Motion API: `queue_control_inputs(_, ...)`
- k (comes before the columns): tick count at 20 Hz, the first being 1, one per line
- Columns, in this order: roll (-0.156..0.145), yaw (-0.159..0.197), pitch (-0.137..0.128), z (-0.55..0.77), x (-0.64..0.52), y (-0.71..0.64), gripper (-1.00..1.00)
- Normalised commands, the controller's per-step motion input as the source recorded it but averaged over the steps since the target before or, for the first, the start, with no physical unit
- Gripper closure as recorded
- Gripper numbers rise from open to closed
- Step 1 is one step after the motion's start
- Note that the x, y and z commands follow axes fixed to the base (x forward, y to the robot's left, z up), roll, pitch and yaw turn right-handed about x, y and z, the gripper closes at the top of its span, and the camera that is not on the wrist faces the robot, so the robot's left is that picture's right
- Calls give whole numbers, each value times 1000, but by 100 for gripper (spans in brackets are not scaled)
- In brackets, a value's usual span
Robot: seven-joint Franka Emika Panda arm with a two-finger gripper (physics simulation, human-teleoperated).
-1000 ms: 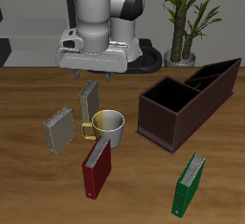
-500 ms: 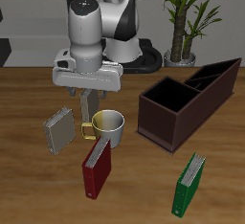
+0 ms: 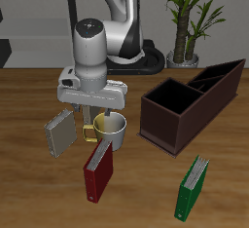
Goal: Place the white-yellow mug into the left desk caddy's left compartment and place the red book into the left desk caddy's front compartment
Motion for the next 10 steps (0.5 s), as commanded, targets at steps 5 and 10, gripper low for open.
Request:
queue_control_inputs(5, 9, -36, 24, -308, 74, 69, -100)
queue_control_inputs(10, 24, -26, 22, -289, 7, 158, 100)
